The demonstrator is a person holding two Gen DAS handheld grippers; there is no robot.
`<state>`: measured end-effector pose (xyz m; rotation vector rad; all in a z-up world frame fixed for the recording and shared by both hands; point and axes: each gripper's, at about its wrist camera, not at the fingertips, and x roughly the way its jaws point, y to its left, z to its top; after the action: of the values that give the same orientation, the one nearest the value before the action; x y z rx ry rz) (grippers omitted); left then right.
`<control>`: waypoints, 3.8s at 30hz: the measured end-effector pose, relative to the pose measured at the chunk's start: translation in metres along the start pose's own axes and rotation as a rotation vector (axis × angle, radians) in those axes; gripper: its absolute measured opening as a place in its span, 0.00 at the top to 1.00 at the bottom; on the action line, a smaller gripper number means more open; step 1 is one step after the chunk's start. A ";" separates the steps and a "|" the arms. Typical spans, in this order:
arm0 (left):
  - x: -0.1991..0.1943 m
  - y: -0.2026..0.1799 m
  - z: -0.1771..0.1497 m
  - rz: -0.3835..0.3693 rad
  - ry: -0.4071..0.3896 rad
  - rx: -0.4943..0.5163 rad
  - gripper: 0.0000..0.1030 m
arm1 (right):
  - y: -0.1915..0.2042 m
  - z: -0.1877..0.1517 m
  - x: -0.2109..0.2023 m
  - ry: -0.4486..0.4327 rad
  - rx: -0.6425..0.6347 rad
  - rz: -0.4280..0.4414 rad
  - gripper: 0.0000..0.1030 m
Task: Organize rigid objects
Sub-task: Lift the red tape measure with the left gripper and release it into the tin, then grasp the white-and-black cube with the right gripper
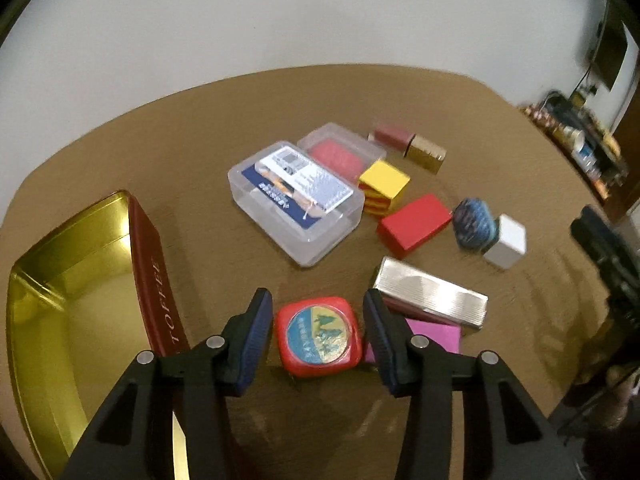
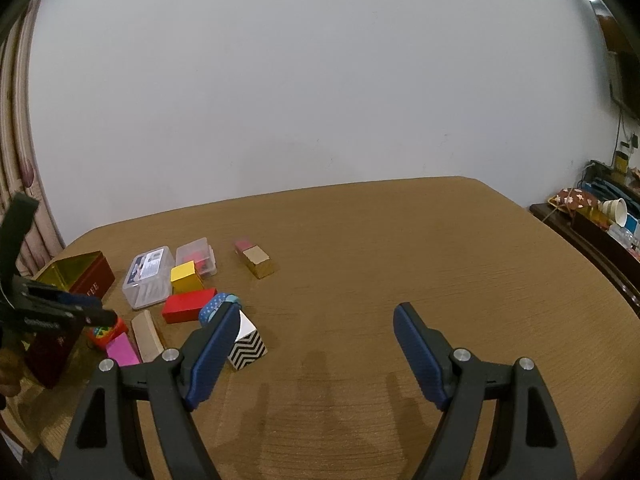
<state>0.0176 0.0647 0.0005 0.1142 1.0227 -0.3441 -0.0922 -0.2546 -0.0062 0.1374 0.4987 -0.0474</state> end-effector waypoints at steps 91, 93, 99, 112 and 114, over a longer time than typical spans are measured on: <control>-0.115 -0.027 -0.129 0.071 -0.040 -0.260 0.27 | 0.032 0.013 0.034 0.244 -0.359 0.215 0.21; -0.117 -0.019 -0.139 0.084 -0.034 -0.285 0.27 | 0.038 0.012 0.045 0.262 -0.409 0.222 0.21; -0.115 -0.004 -0.151 0.101 -0.010 -0.313 0.27 | 0.048 0.016 0.079 0.331 -0.486 0.242 0.21; -0.143 -0.005 -0.184 0.197 -0.030 -0.338 0.27 | 0.071 0.040 0.034 0.354 -0.468 0.344 0.71; -0.152 -0.001 -0.190 0.223 -0.049 -0.349 0.27 | 0.109 0.061 0.016 0.325 -0.492 0.427 0.71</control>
<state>-0.2094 0.1467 0.0316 -0.0951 0.9961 0.0366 -0.0405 -0.1560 0.0518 -0.2369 0.7806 0.5200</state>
